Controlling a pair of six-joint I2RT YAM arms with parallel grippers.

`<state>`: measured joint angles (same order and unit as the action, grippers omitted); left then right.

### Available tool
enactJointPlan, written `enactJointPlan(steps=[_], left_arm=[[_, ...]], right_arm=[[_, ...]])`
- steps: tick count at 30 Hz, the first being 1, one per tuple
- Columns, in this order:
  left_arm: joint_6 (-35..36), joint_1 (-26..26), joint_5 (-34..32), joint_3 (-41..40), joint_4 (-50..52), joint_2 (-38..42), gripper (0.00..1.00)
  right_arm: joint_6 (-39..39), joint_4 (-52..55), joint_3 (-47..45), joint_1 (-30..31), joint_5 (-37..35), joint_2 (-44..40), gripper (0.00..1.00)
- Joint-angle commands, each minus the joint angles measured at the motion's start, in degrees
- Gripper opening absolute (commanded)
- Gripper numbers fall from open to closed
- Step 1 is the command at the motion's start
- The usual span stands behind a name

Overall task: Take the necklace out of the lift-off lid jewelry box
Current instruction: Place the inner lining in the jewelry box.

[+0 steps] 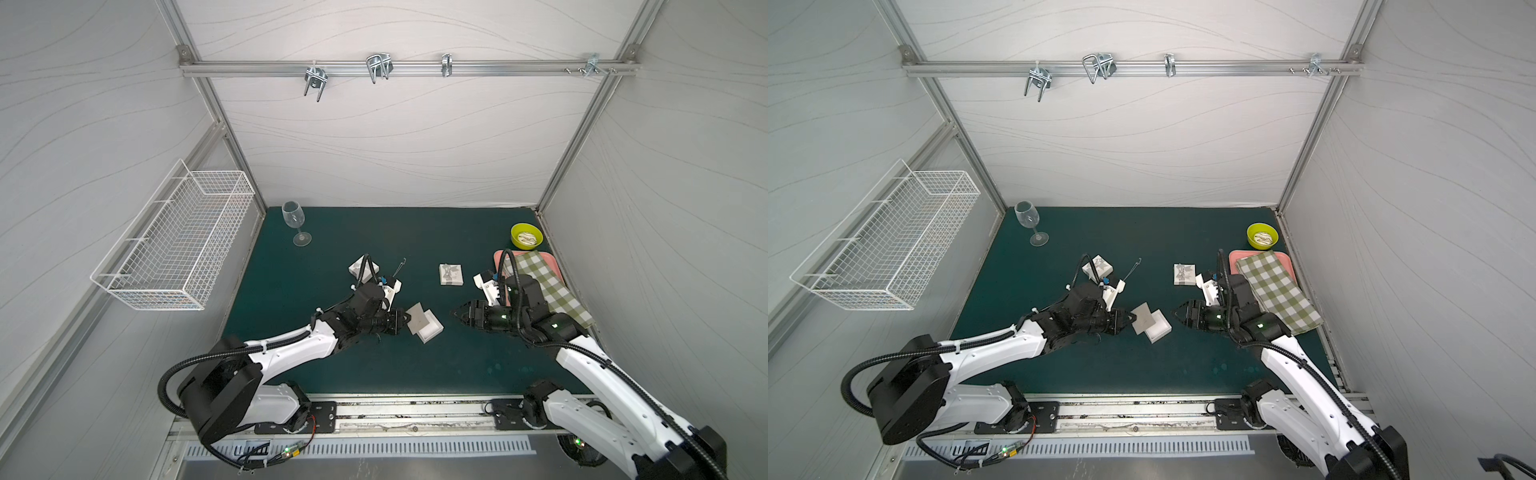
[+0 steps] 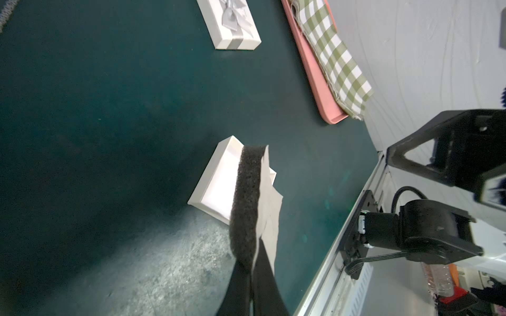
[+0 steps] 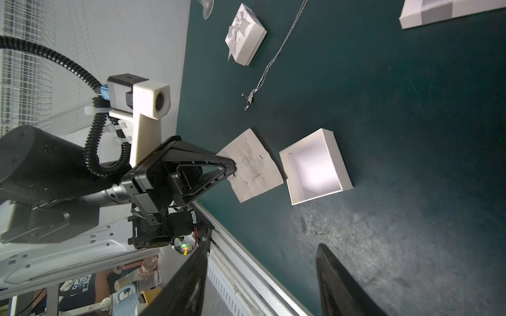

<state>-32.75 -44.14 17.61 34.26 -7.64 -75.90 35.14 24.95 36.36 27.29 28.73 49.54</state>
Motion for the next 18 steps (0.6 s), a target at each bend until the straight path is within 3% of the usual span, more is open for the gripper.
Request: enactJointPlan(steps=[1, 11, 18], left_arm=[[2.89, -1.62, -1.94, 2.92, -4.51, -2.14, 0.0], [0.2, -7.05, -13.57, 2.84, -11.08, -4.73, 0.0], [-1.7, -8.15, -16.57, 0.82, -16.03, -6.18, 0.0]], right_arm=[[-2.93, 1.55, -0.47, -0.22, -0.52, 1.53, 0.6], [-6.21, 2.25, 1.86, 1.39, -0.55, 8.14, 0.5], [-6.86, 1.68, 2.81, 3.7, -1.15, 11.96, 0.44]])
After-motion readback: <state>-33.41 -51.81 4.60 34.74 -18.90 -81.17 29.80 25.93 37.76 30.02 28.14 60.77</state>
